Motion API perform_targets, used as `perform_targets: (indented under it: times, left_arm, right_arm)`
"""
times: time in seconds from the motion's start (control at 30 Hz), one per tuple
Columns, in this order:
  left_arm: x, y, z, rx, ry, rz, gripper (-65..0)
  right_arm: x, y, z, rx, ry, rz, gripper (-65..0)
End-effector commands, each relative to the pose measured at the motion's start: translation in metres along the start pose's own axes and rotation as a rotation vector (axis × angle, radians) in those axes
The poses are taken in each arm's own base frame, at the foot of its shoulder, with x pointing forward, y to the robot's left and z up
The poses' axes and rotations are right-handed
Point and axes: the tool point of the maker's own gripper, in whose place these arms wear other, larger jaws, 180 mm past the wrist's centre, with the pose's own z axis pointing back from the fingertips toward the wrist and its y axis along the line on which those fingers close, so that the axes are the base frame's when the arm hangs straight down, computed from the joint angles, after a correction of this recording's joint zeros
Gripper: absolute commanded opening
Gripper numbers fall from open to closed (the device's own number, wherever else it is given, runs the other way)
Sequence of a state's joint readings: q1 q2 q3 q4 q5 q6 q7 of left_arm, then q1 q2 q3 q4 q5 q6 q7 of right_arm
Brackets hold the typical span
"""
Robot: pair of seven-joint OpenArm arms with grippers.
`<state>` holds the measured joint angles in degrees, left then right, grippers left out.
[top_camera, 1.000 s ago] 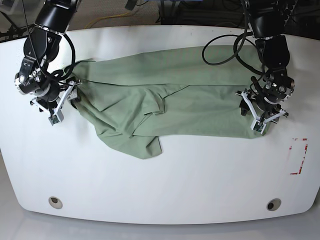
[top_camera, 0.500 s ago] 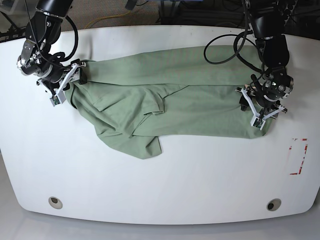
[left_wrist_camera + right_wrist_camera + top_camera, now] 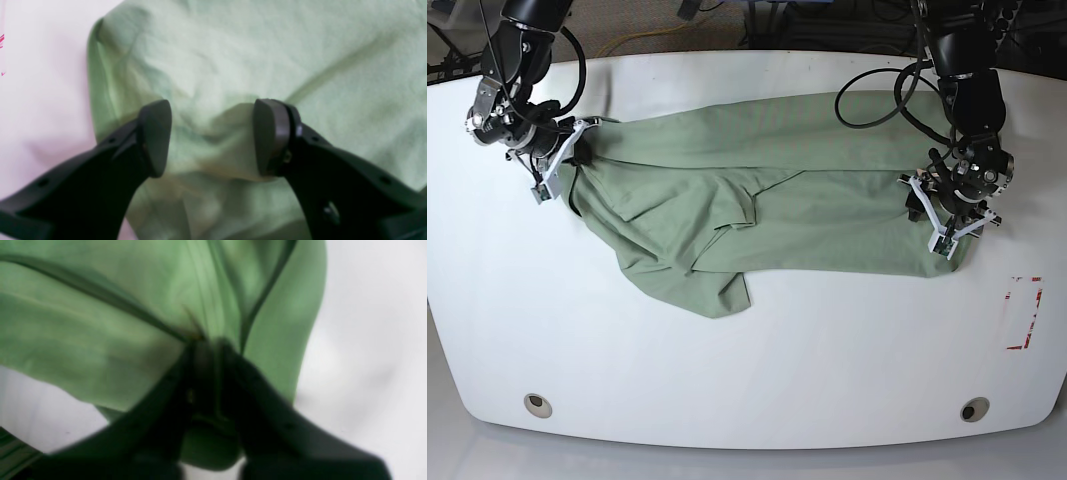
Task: Fold the T-shirt properly
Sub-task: 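Drag the shirt edge with the right gripper toward its corner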
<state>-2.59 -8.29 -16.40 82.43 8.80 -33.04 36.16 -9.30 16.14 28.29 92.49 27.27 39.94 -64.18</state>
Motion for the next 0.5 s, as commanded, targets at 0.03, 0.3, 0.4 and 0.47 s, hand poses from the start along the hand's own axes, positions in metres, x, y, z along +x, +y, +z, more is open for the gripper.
perform_targets:
  times: [0.03, 0.3, 0.4, 0.47]
  left_arm:
    - [0.015, 0.01, 0.003, 0.02, -0.044, -0.005, -29.2]
    - [0.002, 0.006, -0.003, 0.002, -0.01, 0.01, -29.2]
    - [-0.006, 0.013, -0.003, 0.008, 0.012, 0.008, -29.2]
    - [-0.01, 0.014, -0.004, 0.007, 0.021, 0.008, -29.2]
  right_arm:
    - [0.012, -0.008, 0.008, -0.02, -0.04, 0.017, -65.0]
    - [0.014, -0.011, 0.042, -0.102, -0.055, 0.073, -65.0]
    - [0.011, -0.009, 0.048, -0.117, -0.033, 0.091, -65.0]
    - [0.004, -0.006, 0.051, -0.119, -0.016, 0.101, -65.0]
